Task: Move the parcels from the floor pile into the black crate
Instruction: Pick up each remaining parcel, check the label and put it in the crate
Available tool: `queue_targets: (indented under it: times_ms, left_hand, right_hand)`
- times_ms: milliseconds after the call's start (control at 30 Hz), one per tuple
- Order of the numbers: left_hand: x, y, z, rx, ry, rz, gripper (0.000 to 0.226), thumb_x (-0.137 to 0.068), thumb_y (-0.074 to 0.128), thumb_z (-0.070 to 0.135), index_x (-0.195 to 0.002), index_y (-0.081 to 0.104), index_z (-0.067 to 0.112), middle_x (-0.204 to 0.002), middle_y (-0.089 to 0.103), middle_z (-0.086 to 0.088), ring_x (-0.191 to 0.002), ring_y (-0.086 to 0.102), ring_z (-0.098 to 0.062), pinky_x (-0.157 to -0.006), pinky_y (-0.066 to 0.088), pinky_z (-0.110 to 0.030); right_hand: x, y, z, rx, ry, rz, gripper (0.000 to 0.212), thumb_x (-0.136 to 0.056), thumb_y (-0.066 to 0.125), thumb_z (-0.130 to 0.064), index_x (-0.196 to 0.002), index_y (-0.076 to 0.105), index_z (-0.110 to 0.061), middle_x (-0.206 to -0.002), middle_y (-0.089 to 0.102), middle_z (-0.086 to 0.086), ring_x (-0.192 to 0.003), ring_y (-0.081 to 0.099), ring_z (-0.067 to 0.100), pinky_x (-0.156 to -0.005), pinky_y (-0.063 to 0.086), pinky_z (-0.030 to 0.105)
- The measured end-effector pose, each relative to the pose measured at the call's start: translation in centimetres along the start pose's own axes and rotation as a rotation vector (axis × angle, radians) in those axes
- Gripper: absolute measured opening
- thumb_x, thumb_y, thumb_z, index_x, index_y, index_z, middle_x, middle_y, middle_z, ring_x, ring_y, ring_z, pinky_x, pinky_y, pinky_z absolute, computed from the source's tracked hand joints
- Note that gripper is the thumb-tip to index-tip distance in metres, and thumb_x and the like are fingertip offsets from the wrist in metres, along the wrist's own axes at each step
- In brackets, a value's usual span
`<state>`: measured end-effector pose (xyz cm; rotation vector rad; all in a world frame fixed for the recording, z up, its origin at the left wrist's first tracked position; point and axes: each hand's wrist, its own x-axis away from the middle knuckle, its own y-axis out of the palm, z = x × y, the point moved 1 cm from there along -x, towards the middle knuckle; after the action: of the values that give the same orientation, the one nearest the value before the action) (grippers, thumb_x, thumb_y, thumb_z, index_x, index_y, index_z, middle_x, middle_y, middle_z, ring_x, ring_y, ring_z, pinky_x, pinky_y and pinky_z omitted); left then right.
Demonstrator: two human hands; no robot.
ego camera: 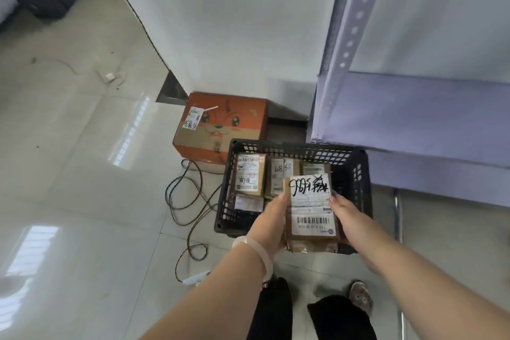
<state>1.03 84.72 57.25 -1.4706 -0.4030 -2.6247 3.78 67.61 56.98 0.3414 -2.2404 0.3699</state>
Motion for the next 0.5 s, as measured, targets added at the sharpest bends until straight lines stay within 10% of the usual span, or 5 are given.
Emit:
queue_targets:
  times_ms: [133, 333, 500]
  left_hand:
    - [-3.2, -4.2, -1.3, 0.054, -0.047, 0.108, 0.035, -0.094, 0.048, 0.037, -0.129, 0.05, 0.04, -0.104, 0.072, -0.001, -0.095, 0.068, -0.02, -0.074, 0.059, -0.04]
    - [-8.0, -7.8, -2.5, 0.012, 0.007, 0.237, 0.065, -0.091, 0.055, 0.036, -0.139, 0.016, 0.057, -0.126, 0.059, 0.002, -0.095, 0.065, -0.019, -0.059, 0.059, -0.039]
    - [-11.8, -11.0, -2.5, 0.04, 0.022, 0.253, 0.087, -0.083, 0.069, 0.028, -0.13, 0.009, 0.07, -0.124, 0.056, 0.003, -0.089, 0.072, -0.028, -0.061, 0.06, -0.048]
  right_hand:
    - [-3.4, 4.0, 0.2, 0.04, 0.001, -0.003, 0.052, -0.092, 0.049, -0.041, -0.141, 0.03, -0.042, -0.096, 0.06, -0.024, -0.085, 0.057, -0.002, -0.071, 0.042, 0.025]
    - [-9.2, 7.6, -0.3, 0.129, 0.005, -0.066, 0.044, -0.085, 0.057, -0.034, -0.123, 0.04, -0.048, -0.119, 0.06, -0.004, -0.091, 0.064, 0.012, -0.054, 0.049, 0.018]
    - [-14.4, 9.2, -0.9, 0.136, -0.032, -0.203, 0.035, -0.082, 0.057, -0.032, -0.105, 0.052, -0.058, -0.1, 0.071, -0.01, -0.083, 0.071, 0.009, -0.069, 0.059, 0.031]
